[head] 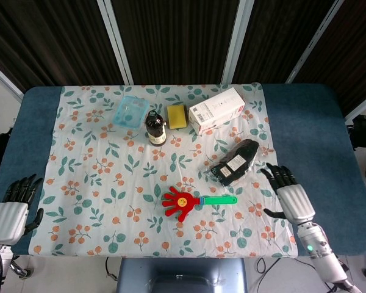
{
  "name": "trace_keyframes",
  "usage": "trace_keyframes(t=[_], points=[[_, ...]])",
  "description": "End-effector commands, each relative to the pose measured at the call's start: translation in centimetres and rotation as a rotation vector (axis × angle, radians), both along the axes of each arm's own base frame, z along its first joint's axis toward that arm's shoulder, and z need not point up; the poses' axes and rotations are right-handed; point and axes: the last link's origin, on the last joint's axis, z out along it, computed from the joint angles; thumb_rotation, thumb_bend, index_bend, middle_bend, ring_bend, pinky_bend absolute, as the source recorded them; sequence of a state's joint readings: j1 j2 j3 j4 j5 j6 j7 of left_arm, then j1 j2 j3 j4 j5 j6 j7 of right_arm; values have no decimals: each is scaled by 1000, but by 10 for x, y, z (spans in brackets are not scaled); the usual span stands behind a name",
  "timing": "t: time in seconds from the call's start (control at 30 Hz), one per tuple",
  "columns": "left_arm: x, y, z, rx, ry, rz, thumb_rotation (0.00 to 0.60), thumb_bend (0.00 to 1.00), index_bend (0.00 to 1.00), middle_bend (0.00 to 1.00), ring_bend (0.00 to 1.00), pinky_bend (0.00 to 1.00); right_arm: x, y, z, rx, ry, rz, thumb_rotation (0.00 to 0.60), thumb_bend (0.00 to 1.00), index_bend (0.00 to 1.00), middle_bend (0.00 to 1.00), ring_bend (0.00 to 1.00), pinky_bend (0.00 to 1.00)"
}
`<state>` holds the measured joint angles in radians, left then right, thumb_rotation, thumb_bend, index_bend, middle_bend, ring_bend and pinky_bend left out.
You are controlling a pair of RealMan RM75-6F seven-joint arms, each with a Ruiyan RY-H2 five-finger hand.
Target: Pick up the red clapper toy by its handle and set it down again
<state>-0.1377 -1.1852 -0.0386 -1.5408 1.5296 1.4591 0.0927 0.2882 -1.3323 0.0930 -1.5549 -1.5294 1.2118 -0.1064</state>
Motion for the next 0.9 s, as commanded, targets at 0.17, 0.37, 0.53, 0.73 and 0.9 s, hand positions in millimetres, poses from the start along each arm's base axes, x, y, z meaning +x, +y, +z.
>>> trace_keyframes(t=[0.17,0.37,0.53,0.73,0.9], points=[[0,-4,3,-21,-13,-9,600,451,0,0,0,96,51,-25,-83,186,-13,26,600,293,353,0,0,0],[0,-7,3,-35,-17,-20,600,450,0,0,0,96,69,-22,-112,212,-20,64,600,375,454,0,0,0],[-1,-7,5,-35,-25,-15,600,449,0,0,0,96,72,-24,-121,201,0,74,600,398,489,0,0,0],[0,-8,6,-34,-26,-14,600,449,0,0,0,97,71,-26,-122,201,7,60,600,410,489,0,0,0],[0,-9,5,-34,-26,-14,600,448,0,0,0,96,67,-31,-124,196,22,41,600,411,489,0,0,0]])
